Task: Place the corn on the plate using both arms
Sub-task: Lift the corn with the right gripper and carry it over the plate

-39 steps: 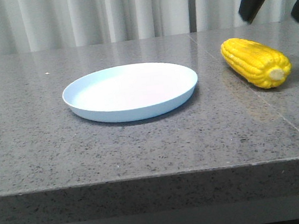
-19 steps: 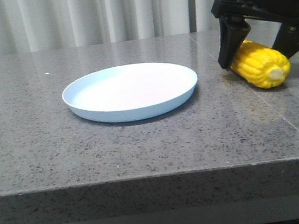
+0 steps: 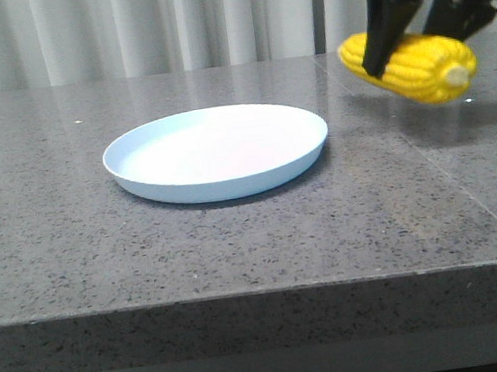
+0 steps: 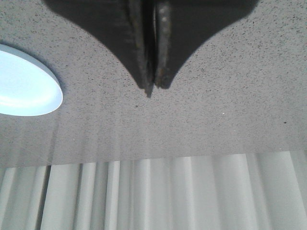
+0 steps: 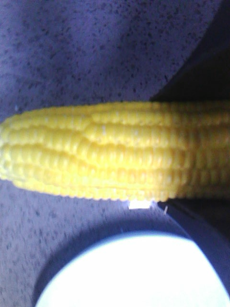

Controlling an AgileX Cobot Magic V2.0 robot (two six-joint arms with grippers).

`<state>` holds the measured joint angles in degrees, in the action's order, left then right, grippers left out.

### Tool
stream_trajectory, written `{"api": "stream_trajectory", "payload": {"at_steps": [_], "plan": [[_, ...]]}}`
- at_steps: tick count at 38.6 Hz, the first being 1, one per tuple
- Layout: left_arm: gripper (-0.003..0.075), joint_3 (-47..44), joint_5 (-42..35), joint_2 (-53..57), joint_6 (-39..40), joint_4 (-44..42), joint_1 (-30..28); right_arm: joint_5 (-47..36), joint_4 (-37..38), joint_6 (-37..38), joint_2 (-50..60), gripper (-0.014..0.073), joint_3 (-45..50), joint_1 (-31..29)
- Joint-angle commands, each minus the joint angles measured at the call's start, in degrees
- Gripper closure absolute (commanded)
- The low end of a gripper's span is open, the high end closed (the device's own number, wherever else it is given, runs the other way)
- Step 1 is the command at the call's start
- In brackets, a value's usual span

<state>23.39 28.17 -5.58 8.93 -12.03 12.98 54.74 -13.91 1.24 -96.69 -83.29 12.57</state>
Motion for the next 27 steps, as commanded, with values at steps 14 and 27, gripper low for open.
{"api": "stream_trajectory", "payload": {"at_steps": [14,27], "plan": [[0.0741,1.4,-4.9,-0.7,0.6,-0.4,0.0,-2.4,15.4,17.6,1.6,0.0511,-7.9,19.8],[0.0741,1.4,-4.9,-0.7,0.6,-0.4,0.0,-8.8,15.4,19.8,-5.1,0.0488,-8.9,24.7]]}}
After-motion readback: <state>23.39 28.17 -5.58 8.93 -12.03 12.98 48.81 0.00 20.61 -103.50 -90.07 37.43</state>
